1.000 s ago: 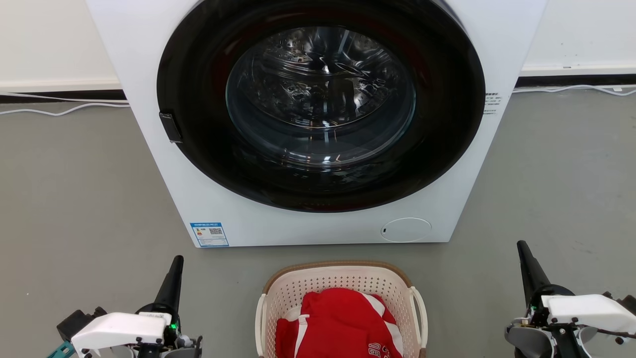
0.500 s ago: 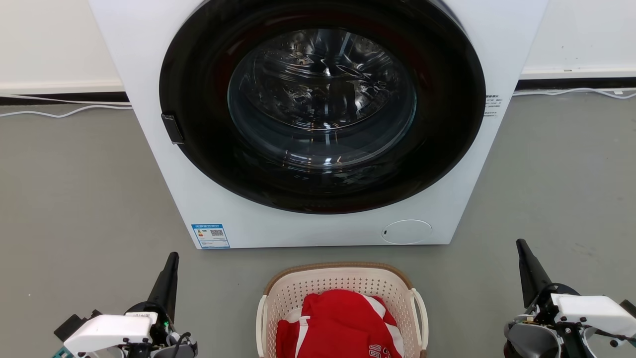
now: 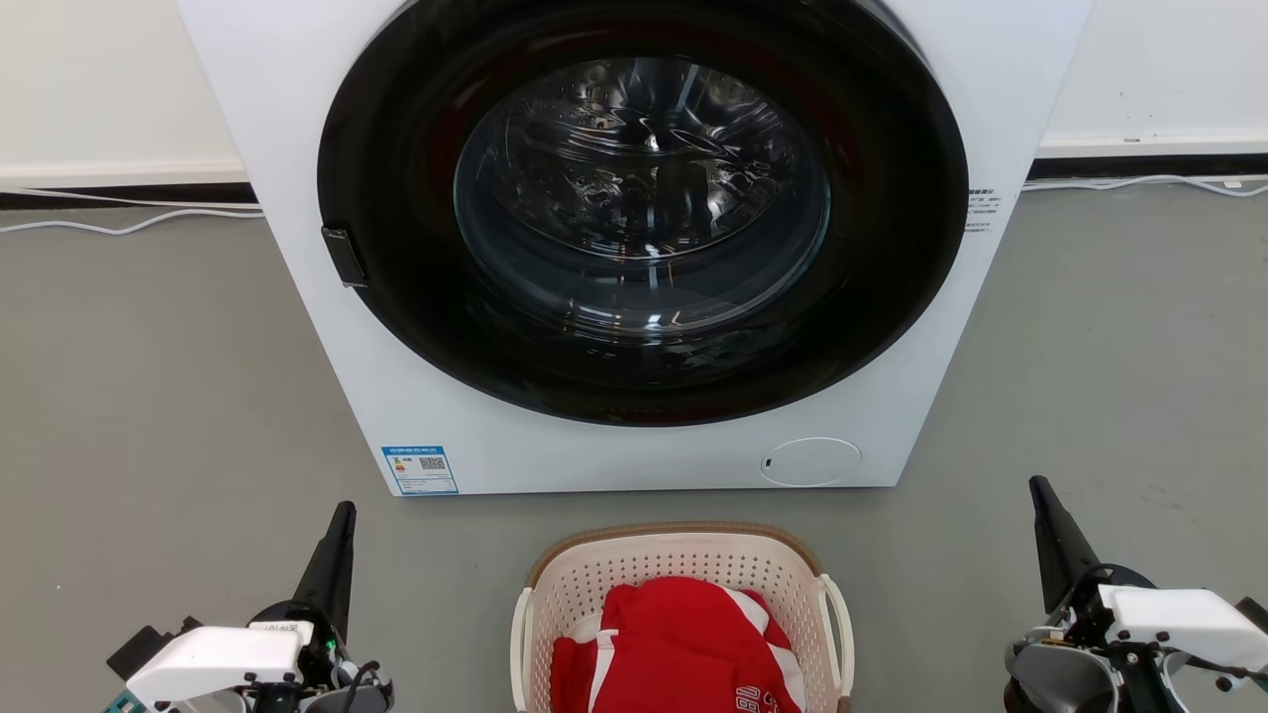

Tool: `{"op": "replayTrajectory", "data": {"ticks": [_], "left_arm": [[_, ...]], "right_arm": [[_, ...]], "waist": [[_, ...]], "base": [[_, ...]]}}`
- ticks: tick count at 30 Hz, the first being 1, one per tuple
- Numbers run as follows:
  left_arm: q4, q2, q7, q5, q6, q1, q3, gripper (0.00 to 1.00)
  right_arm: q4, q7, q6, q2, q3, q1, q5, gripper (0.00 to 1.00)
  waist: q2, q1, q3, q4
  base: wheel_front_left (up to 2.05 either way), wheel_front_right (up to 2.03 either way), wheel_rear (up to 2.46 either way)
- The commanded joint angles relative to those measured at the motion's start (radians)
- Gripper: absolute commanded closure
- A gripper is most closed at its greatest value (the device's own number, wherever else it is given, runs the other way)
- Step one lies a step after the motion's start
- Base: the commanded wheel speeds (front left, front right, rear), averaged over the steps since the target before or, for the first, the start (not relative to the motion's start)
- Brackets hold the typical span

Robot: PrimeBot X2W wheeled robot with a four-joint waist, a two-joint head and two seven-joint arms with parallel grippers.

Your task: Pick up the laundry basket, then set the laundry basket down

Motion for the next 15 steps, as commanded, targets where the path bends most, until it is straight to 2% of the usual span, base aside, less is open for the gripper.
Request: {"op": "replayTrajectory", "data": {"ticks": [1, 15], "left_arm": [[-0.029, 0.013, 0.006, -0.006, -0.007, -0.041, 0.030, 1.00], [-0.029, 0.013, 0.006, -0.006, -0.007, -0.041, 0.030, 1.00]], "right_arm": [[-0.030, 0.011, 0.007, -0.002, 0.017, -0.022, 0.006, 1.00], [-0.030, 0.011, 0.007, -0.002, 0.017, -0.022, 0.006, 1.00]], "waist": [[-0.0001, 0.0000, 0.000, 0.000], [-0.0001, 0.0000, 0.000, 0.000]], "base": [[0.00, 0.00, 0.00], [0.00, 0.00, 0.00]]}}
